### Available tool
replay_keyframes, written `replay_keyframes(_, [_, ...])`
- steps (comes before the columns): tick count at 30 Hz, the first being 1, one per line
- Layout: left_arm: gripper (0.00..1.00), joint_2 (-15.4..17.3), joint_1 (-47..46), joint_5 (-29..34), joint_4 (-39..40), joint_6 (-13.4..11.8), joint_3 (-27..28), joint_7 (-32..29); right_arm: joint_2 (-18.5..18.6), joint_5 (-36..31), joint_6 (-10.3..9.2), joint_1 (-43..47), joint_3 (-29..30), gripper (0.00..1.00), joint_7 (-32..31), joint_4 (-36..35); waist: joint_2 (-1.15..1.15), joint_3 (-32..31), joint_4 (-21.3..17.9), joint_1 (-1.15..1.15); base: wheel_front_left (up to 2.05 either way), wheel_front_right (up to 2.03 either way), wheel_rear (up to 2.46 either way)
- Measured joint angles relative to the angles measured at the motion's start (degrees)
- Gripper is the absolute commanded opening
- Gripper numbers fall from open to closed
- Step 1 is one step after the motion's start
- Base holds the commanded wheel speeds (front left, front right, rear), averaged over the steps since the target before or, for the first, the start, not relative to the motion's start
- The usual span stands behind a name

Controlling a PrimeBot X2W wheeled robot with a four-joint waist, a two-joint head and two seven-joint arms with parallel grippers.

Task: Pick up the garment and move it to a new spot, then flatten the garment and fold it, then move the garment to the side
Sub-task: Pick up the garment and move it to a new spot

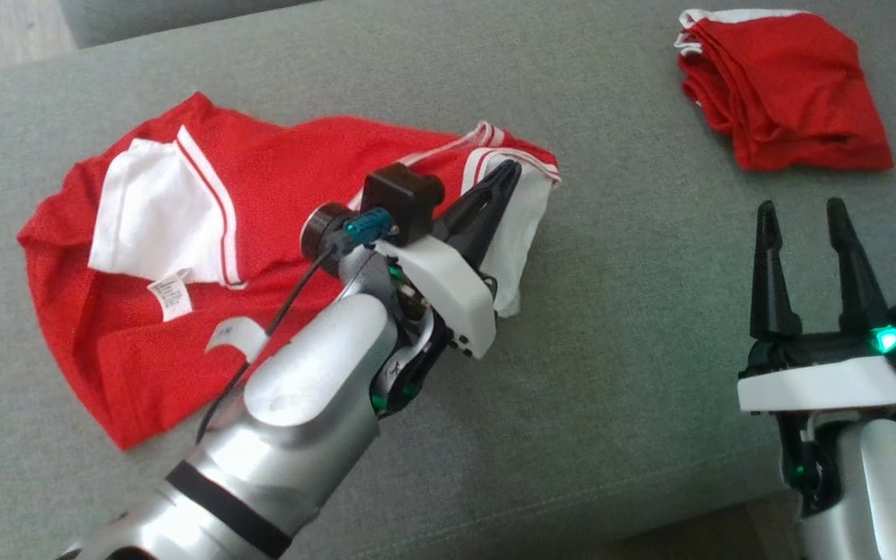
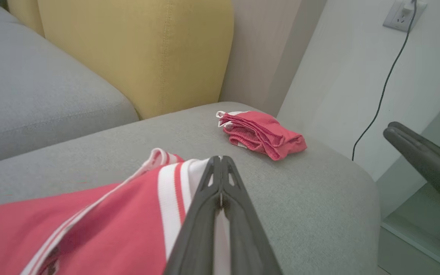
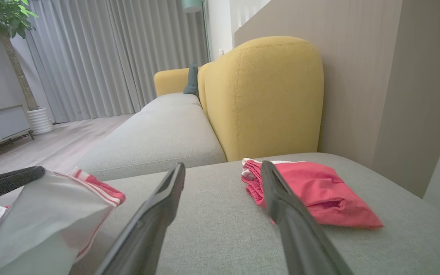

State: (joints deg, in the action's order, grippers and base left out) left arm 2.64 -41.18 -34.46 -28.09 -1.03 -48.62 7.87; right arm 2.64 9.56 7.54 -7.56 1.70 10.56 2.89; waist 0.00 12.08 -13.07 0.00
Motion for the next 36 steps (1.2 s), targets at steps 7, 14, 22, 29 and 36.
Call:
replay_keyframes(7, [1.00, -0.01, 1.41, -3.94, -2.91, -3.12, -4.55, 4.85, -0.01, 0.00, 0.00, -0.03, -0.58, 1.00, 0.46, 3.03, 0.00, -0.65, 0.84, 0.00, 0.00, 0.00, 0.00])
replay_keyframes(14, [1.00, 0.03, 3.80, -3.91, -3.79, -5.10, -3.15, 6.38, -0.02, -0.70, 0.00, 0.02, -1.30, 1.00, 0.44, 4.11, 0.00, -3.19, 3.49, 0.00, 0.00, 0.00, 0.00])
replay_keyframes(22, [1.00, 2.37, 12.74, 1.30, 3.26, -7.64, 4.38, 6.43, -0.02, -2.81, 0.00, 1.80, -2.00, 1.00, -0.31, 4.76, 0.00, -7.16, 6.75, 0.00, 0.00, 0.00, 0.00])
replay_keyframes(29, [1.00, 5.67, 24.05, 4.11, 9.71, -9.00, 10.11, 6.43, -0.02, -3.68, 0.00, 5.43, -3.20, 1.00, -1.08, 5.06, 0.00, -10.40, 9.39, 0.00, 0.00, 0.00, 0.00])
replay_keyframes(36, [1.00, 7.24, 33.47, 6.14, 15.39, -9.93, 15.14, 6.43, -0.03, -3.64, 0.00, 8.64, -4.13, 1.00, -1.54, 4.92, 0.00, -12.24, 11.50, 0.00, 0.00, 0.00, 0.00])
